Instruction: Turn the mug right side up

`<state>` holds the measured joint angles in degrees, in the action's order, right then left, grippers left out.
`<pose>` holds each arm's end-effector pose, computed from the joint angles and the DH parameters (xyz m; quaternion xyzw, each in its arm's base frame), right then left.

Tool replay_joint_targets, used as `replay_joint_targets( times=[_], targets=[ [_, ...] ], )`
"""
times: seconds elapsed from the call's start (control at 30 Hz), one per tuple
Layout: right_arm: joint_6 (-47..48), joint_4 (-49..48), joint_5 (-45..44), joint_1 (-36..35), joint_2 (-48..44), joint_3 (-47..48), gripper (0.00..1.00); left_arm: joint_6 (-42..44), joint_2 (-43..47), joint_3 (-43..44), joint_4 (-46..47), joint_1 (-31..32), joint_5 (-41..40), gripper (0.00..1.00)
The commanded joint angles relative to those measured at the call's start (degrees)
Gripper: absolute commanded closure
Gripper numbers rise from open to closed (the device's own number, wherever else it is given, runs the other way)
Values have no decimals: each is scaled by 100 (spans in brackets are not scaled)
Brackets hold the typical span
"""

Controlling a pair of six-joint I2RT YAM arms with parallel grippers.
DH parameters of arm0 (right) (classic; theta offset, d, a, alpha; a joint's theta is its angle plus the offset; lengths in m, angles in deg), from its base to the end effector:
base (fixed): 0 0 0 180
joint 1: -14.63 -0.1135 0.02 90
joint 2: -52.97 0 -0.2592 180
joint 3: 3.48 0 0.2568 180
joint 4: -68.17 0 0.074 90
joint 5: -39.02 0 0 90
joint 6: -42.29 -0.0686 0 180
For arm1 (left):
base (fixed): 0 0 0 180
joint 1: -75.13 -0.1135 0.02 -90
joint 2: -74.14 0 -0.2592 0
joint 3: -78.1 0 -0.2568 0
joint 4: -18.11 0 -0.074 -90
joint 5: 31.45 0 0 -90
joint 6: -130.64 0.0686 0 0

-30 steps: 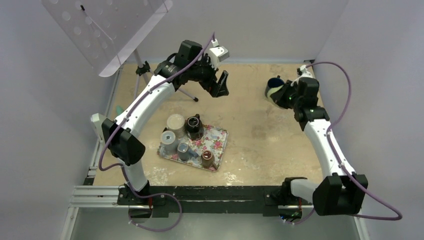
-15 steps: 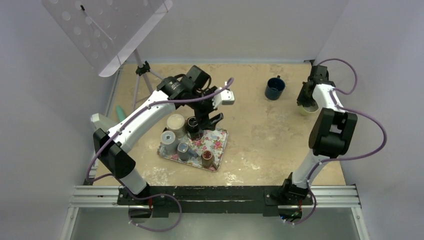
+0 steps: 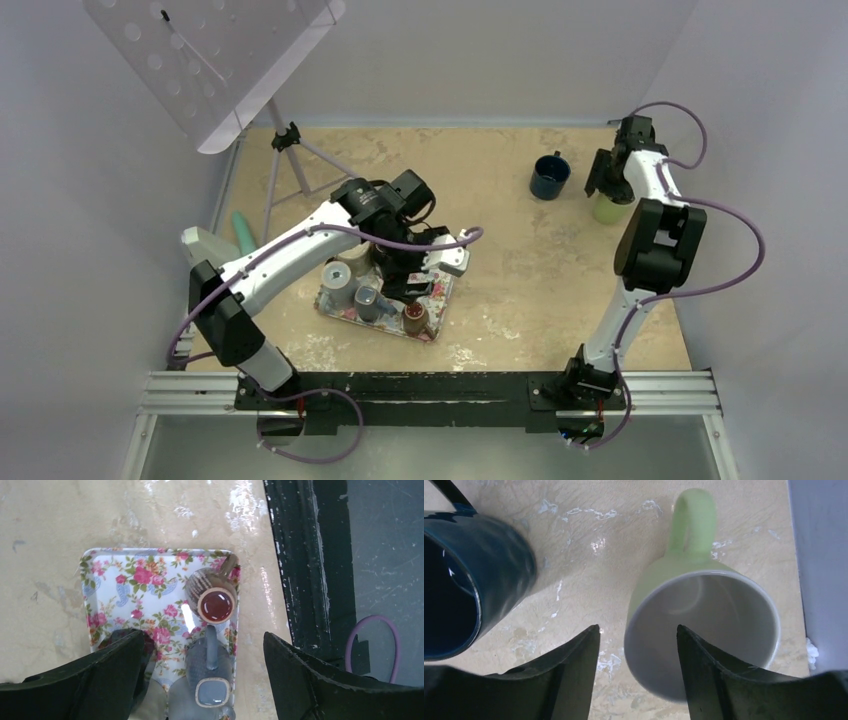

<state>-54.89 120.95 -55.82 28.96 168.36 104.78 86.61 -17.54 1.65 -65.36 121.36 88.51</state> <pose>0.4417 -0.1188 0.1926 0.1908 0.9459 -0.0569 0.2563 0.1973 -0.2555 0.2988 0.7158 0.6314 -0.2555 0.1539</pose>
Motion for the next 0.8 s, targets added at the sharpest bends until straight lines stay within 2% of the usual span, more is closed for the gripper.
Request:
replay_joint_targets(
  times=[0.0,0.07,0.1,0.13,0.2,0.33,0.43,0.57,0.77],
  targets=[
    [139,263,-221,26,-590,431,36,616,169,-98,-80,513,139,11],
    [194,264,-383,9,-805,386,29,414,14,-147,104,804,-46,18],
    [268,345,-454,-9,-868,370,6,298,-79,-190,224,971,-165,22],
    [276,426,-467,-19,-942,321,2,267,-173,-249,295,1138,-268,26],
    [317,361,-354,-15,-1152,75,1,409,-331,-424,404,1465,-349,32],
    [292,248,-292,-18,-1439,-176,1,840,-505,-1045,760,1861,-449,33],
    [213,137,-284,-25,-1706,-444,1,938,-609,-1438,1325,1938,-792,34],
    [113,-74,-260,-75,-2171,-866,1,708,-790,-1605,2171,1960,-1401,43],
    [89,-219,-135,-155,-2634,-1241,1,903,-926,-1931,2565,1959,-1826,45]
  ],
)
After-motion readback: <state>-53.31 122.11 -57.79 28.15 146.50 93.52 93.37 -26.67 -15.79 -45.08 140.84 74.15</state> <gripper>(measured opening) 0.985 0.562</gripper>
